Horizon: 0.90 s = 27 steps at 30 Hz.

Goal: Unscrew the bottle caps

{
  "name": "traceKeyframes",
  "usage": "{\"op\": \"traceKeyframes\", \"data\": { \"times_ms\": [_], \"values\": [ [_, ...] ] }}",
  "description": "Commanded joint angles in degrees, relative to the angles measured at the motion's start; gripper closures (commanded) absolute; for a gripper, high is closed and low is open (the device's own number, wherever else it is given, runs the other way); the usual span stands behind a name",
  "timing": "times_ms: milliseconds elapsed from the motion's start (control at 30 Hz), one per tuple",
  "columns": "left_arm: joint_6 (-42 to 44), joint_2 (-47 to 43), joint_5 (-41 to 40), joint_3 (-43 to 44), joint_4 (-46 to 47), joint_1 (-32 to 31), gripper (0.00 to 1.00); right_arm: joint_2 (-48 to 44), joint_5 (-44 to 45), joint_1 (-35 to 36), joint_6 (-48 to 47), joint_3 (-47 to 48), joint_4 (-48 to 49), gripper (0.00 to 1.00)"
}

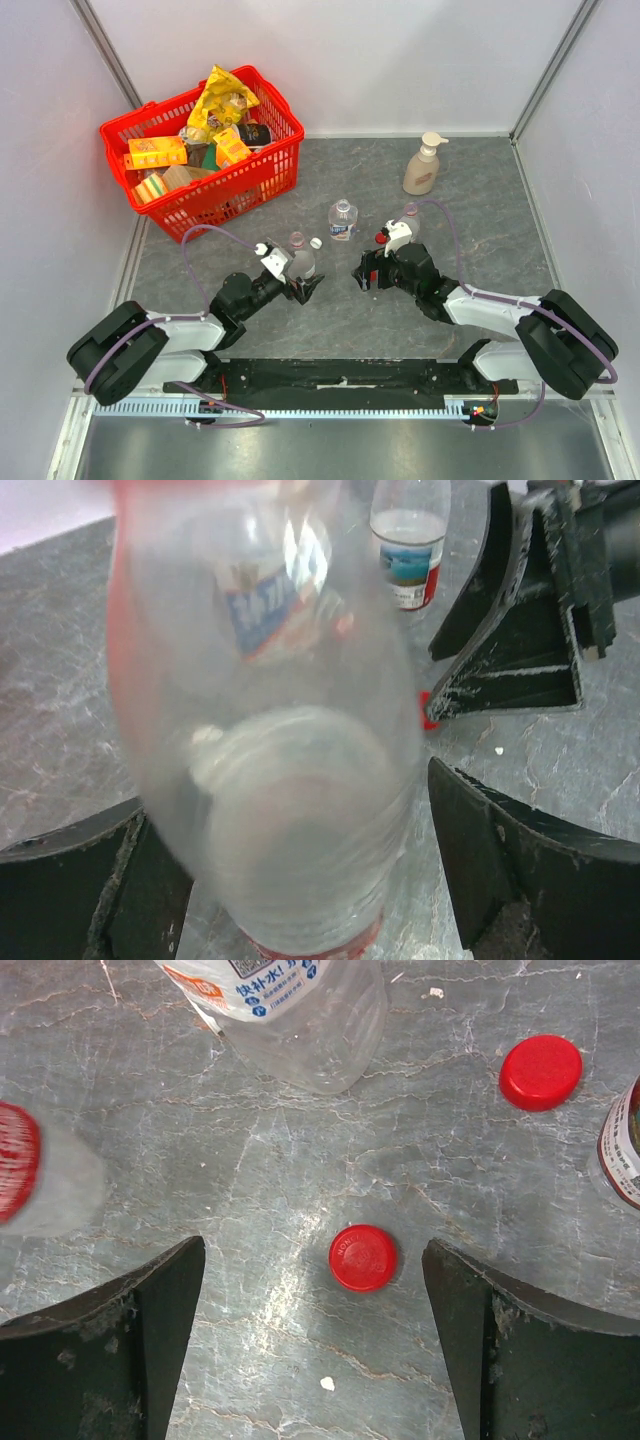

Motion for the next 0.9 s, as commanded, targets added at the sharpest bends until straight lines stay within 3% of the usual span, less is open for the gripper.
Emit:
{"op": "traceKeyframes", "data": {
  "times_ms": [0, 400, 867],
  "values": [
    [-2.27, 3.57, -0.13, -0.28, 5.30, -0.19, 0.07, -2.54, -0.50, -0.05, -1.05, 1.21, 2.13, 0.04],
    [-0.78, 0.08, -0.04, 0.33, 1.89, -0.19, 0.07, -4.65, -0.59, -0.05, -1.76, 1.21, 1.34, 0.03],
    [-1.66, -19.34, -3.20, 6.04, -20.08, -0.19, 0.05, -8.60, -1.55, -0.05, -1.93, 1.65, -0.06, 0.02]
  ]
}}
